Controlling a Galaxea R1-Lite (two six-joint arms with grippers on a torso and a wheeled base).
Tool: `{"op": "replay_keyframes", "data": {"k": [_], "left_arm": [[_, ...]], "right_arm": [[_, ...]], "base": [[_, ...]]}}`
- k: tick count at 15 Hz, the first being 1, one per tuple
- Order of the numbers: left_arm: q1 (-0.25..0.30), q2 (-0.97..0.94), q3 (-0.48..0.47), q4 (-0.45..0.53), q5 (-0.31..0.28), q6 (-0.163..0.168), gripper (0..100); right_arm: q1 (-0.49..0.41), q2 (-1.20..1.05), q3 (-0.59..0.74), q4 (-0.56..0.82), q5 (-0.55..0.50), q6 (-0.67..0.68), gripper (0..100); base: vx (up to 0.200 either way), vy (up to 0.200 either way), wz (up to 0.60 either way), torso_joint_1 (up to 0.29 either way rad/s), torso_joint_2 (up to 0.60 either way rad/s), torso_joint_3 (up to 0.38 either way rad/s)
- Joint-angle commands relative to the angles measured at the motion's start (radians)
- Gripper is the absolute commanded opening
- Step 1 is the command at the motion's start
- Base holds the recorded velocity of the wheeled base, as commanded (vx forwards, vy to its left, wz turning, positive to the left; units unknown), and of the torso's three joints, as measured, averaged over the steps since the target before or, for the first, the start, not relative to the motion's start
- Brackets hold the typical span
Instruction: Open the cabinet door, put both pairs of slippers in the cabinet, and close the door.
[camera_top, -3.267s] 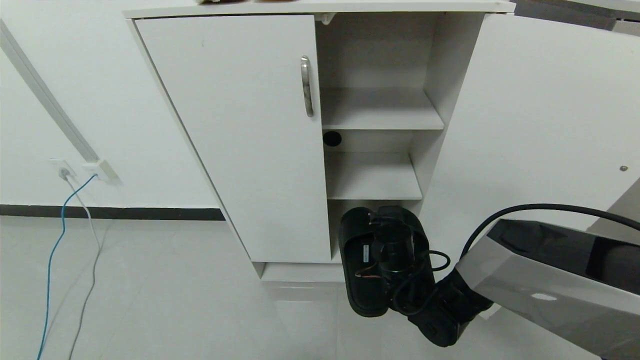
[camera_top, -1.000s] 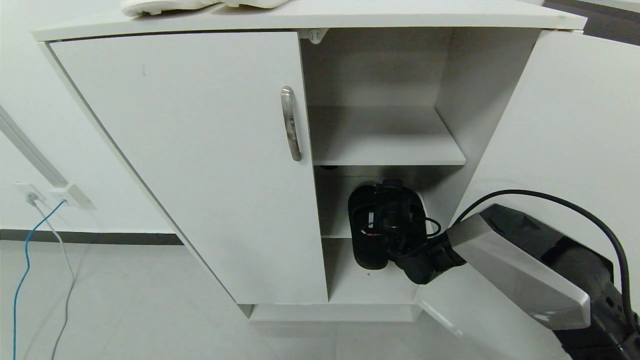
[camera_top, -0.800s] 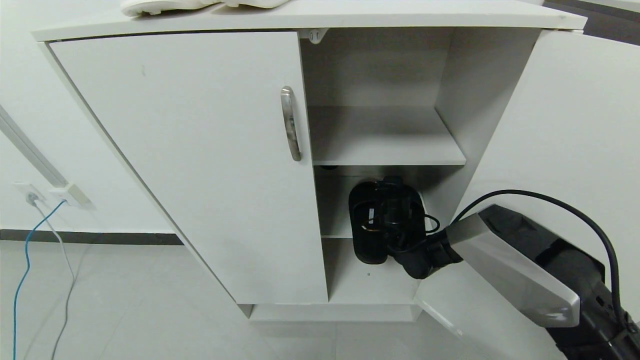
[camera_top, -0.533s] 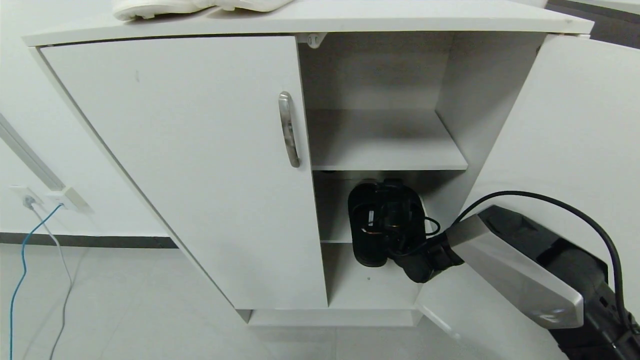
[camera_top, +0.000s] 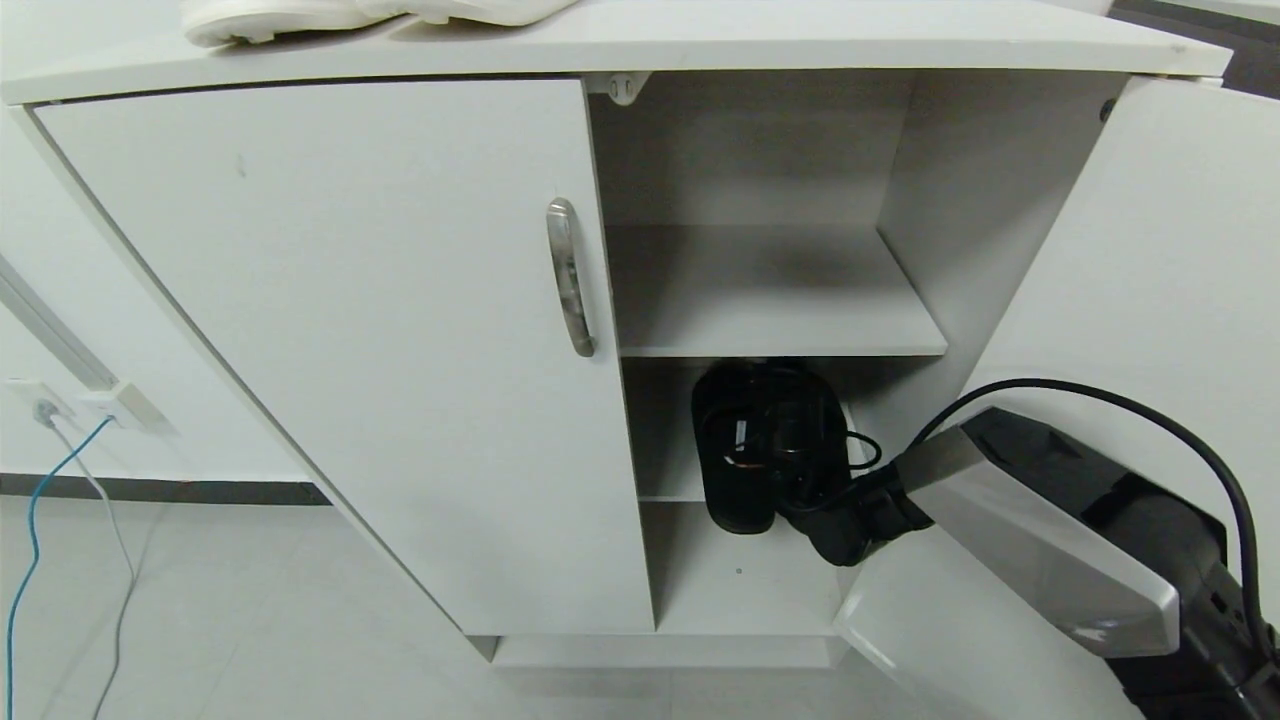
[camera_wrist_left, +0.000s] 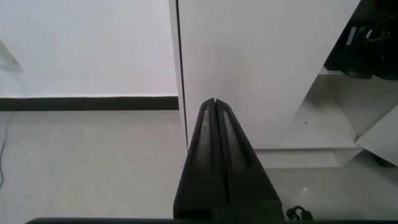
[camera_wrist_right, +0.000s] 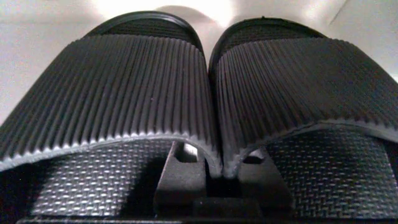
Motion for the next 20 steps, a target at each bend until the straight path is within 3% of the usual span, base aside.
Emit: {"op": "replay_keyframes", "data": {"k": [1,8,9,15,20], "left_arm": [[0.0,0.001,0.0,0.0,0.0,0.0,0],[0.0,0.001,0.0,0.0,0.002,-0.001,0],[0.0,0.001,0.0,0.0,0.002,-0.001,0],[0.0,0.001,0.0,0.0,0.002,0.0,0],[0.0,0.001,0.0,0.0,0.0,0.0,0]], "right_arm": [[-0.008,0.035,-0.058,0.006,0.0,-0.001,0],[-0.022,0.078,-0.163,0.077,-0.019,-0.004,0],[-0.022,0.083,-0.171,0.083,-0.019,-0.006,100],[-0.017,0.052,-0.107,0.083,-0.02,-0.007,100],[0.037,-0.149,0.209,-0.033,-0.042,-0.006,100]], "base": [[0.0,0.0,0.0,0.0,0.0,0.0],[0.0,0.0,0.0,0.0,0.0,0.0],[0.0,0.0,0.0,0.0,0.0,0.0],[0.0,0.0,0.0,0.0,0.0,0.0],[0.0,0.0,0.0,0.0,0.0,0.0]]}}
